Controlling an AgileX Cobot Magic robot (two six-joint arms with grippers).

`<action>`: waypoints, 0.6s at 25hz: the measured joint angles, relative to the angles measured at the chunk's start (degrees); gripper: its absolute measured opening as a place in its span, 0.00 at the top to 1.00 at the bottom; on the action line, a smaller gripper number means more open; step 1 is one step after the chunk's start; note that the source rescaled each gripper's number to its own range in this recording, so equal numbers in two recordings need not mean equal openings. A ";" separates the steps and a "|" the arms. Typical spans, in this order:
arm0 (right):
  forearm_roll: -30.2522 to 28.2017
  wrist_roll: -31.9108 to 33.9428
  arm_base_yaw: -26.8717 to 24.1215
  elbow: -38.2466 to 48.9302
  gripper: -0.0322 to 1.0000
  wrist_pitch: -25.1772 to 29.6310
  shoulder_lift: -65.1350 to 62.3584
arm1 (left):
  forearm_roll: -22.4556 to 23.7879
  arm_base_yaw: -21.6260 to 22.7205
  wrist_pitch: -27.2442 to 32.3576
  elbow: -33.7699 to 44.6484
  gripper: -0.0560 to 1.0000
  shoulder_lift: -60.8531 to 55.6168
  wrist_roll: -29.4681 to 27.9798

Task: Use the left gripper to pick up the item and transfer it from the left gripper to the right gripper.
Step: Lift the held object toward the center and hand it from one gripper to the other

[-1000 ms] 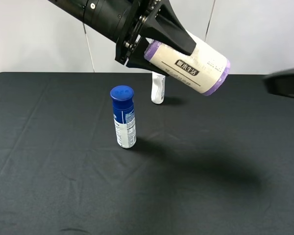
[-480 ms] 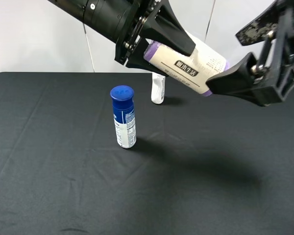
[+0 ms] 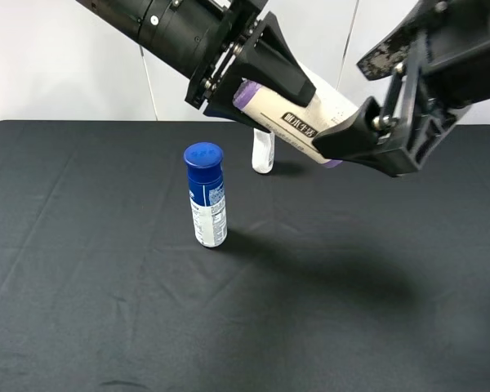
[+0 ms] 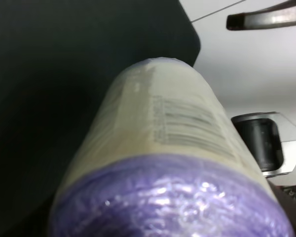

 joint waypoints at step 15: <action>0.18 -0.54 0.00 0.00 0.00 -3.70 8.08 | 0.48 0.00 -0.60 0.00 0.95 0.00 0.00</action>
